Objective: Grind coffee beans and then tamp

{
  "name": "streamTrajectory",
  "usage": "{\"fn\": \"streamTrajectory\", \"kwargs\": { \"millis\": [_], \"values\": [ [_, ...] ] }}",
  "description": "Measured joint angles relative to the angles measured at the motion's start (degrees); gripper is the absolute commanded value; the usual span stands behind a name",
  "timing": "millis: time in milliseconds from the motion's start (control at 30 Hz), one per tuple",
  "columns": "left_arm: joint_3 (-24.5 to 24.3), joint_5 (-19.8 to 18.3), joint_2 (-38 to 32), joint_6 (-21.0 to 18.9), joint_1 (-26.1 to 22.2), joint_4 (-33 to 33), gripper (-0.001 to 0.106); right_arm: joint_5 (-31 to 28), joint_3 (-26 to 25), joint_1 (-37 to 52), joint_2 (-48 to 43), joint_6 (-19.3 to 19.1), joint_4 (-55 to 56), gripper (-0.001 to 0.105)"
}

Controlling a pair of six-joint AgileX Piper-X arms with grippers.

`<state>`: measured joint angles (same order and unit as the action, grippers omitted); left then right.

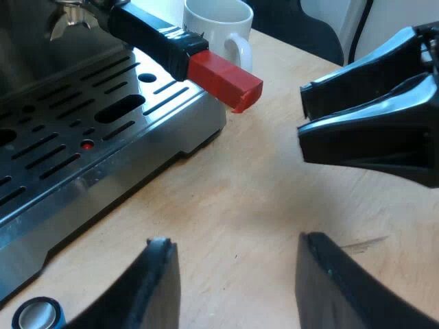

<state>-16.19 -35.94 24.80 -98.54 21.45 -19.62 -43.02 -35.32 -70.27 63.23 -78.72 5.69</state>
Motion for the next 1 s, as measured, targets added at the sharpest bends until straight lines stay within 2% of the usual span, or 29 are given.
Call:
{"fn": "streamTrajectory", "kwargs": {
  "millis": [267, 600, 733, 900, 1000],
  "values": [
    [0.00, 0.00, 0.00, 0.00, 0.00, 0.00, 0.042, -6.13, 0.00, 0.00, 4.43, 0.26, -6.26, 0.045],
    [0.00, 0.00, 0.00, 0.00, 0.00, 0.00, 0.042, -10.12, 0.00, 0.16, 5.61, 0.26, -6.80, 0.042],
    [0.00, 0.00, 0.00, 0.00, 0.00, 0.00, 0.042, -10.21, 0.00, 1.70, 5.61, 0.26, -7.00, 0.029],
    [0.00, 0.00, 0.00, 0.00, 0.00, 0.00, 0.042, -5.12, 0.00, 3.74, 5.61, 0.32, -8.21, 0.035],
    [0.00, 0.00, 0.00, 0.00, 0.00, 0.00, 0.042, -4.20, 0.00, 4.05, 5.76, 0.32, -8.46, 0.038]
  ]
}}
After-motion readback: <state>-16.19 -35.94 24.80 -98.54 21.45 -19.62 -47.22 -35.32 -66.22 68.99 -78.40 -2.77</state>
